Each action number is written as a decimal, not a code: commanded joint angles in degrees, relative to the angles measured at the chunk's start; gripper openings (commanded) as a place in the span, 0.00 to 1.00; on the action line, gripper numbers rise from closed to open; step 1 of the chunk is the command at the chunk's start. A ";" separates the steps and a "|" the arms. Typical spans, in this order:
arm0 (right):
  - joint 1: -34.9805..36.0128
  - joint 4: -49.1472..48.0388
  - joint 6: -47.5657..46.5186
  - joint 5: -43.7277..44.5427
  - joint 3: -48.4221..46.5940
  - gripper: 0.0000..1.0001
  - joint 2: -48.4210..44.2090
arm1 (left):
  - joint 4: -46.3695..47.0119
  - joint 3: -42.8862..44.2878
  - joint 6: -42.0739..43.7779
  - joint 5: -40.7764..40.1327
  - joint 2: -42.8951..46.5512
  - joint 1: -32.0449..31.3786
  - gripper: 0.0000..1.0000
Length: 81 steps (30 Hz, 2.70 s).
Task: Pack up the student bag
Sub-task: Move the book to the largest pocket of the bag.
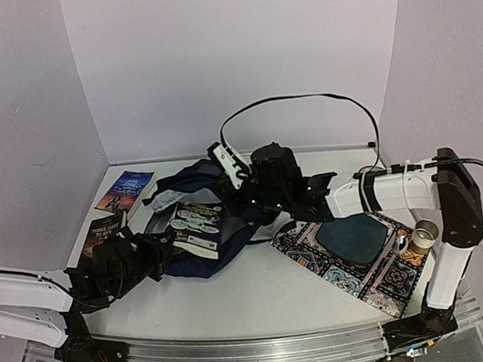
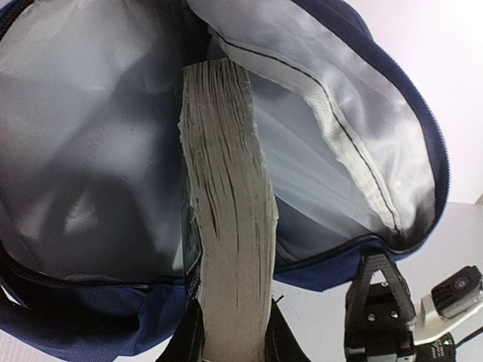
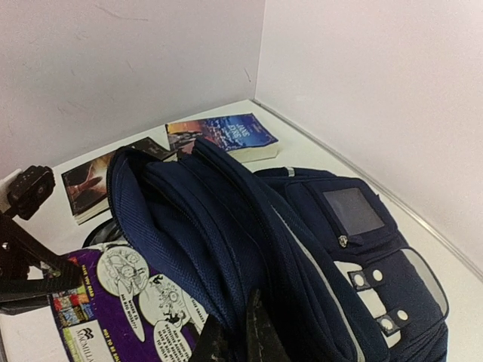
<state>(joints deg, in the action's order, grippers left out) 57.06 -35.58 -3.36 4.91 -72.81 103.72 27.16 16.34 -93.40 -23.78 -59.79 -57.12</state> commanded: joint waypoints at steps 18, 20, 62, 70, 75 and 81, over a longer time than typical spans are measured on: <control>0.67 -18.25 -0.20 -15.29 4.07 0.00 -10.20 | 28.44 3.07 4.01 4.00 -12.66 4.53 0.00; 0.68 -17.72 0.08 -15.91 4.08 0.00 -10.28 | 33.24 3.00 4.74 5.22 -14.78 4.85 0.00; 0.68 -7.92 2.92 -15.07 0.25 0.00 -7.26 | 46.36 -5.17 7.09 8.14 -32.41 10.63 0.21; 0.70 -6.68 2.92 -14.75 -0.20 0.00 -6.86 | 45.54 -0.91 7.90 9.00 -37.19 11.06 0.34; 0.71 -6.30 2.92 -13.19 -0.24 0.00 -6.82 | 39.26 0.34 8.95 5.03 -35.83 11.06 0.38; 0.67 -6.19 2.92 -11.78 -0.19 0.00 -6.77 | 37.60 4.09 15.75 5.63 -32.75 11.06 0.05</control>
<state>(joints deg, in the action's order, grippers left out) 56.93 -32.73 -1.48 -5.93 -67.83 99.11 63.34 15.86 -83.59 -16.74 -96.41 -46.44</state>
